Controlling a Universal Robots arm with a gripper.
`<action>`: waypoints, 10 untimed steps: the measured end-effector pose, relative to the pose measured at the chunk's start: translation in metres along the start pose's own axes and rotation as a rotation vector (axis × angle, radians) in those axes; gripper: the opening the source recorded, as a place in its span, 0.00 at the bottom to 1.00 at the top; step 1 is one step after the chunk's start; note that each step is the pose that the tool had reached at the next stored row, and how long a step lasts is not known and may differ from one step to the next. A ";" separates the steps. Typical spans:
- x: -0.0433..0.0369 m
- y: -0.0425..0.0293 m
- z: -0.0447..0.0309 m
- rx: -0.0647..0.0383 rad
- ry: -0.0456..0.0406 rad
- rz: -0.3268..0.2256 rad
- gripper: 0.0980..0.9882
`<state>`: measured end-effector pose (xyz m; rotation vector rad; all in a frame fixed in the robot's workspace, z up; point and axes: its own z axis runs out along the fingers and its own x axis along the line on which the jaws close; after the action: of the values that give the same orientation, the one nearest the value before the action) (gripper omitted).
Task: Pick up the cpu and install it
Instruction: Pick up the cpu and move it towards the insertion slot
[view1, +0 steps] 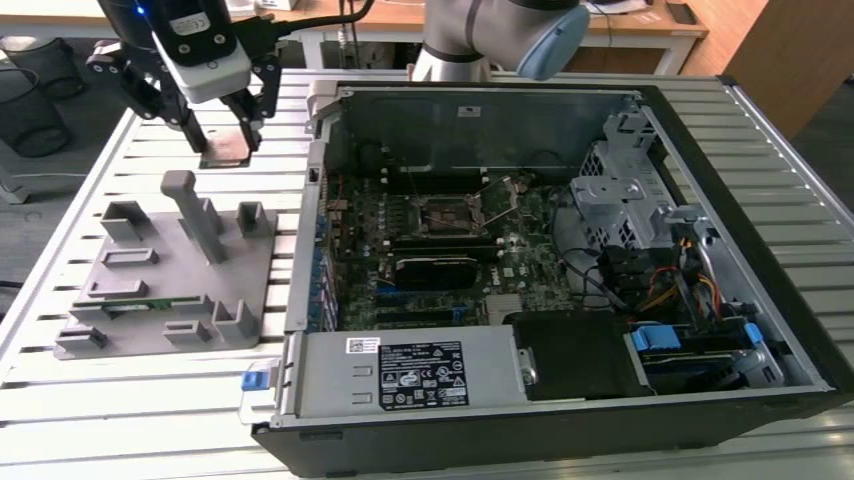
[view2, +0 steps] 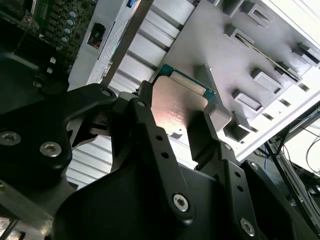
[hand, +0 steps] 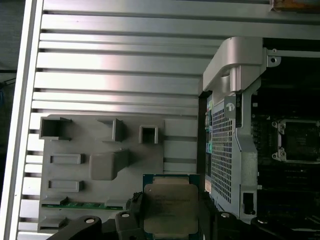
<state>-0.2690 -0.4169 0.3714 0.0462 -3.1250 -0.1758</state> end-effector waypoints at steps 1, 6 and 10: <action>-0.0015 0.0000 0.0000 0.000 0.0000 0.000 0.48; -0.0087 -0.0003 -0.0001 -0.001 0.0000 0.000 0.48; -0.0145 -0.0004 -0.0002 -0.002 0.0000 0.000 0.48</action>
<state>-0.2546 -0.4169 0.3714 0.0463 -3.1248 -0.1796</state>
